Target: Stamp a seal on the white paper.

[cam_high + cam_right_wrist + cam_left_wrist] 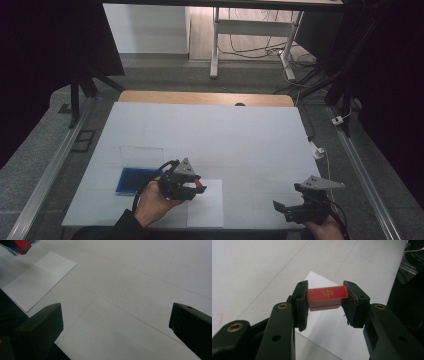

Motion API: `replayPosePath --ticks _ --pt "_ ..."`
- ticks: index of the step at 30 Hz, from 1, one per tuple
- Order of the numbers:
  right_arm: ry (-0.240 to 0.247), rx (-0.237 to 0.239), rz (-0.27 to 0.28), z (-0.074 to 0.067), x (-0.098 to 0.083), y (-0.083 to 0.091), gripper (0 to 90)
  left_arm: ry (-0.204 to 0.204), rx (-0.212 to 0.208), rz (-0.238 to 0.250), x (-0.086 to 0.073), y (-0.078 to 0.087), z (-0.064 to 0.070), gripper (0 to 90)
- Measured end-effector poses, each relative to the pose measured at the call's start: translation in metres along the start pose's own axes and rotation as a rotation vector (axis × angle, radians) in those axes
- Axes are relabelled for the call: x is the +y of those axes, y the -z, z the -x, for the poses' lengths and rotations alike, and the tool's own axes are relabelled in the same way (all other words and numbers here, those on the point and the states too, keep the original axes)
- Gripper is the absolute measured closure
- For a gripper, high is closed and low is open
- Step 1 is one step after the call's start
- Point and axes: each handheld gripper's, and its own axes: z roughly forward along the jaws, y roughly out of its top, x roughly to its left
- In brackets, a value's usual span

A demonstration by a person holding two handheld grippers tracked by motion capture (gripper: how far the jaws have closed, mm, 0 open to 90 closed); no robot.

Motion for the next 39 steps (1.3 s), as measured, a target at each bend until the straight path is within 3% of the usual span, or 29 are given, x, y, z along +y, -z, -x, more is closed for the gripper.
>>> replayPosePath --ticks 11,25,39 --pt "0.0 0.001 0.0 0.0 0.0 0.0 0.0 -0.039 -0.006 -0.067 0.001 -0.019 0.006 57.8" --pt "0.005 0.003 0.002 0.0 0.0 0.0 0.0 -0.051 -0.023 -0.124 -0.003 -0.037 0.011 57.9" --pt "-0.002 0.008 0.01 0.001 0.0 0.001 0.0 -0.083 0.002 -0.141 -0.008 -0.044 0.014 57.9"
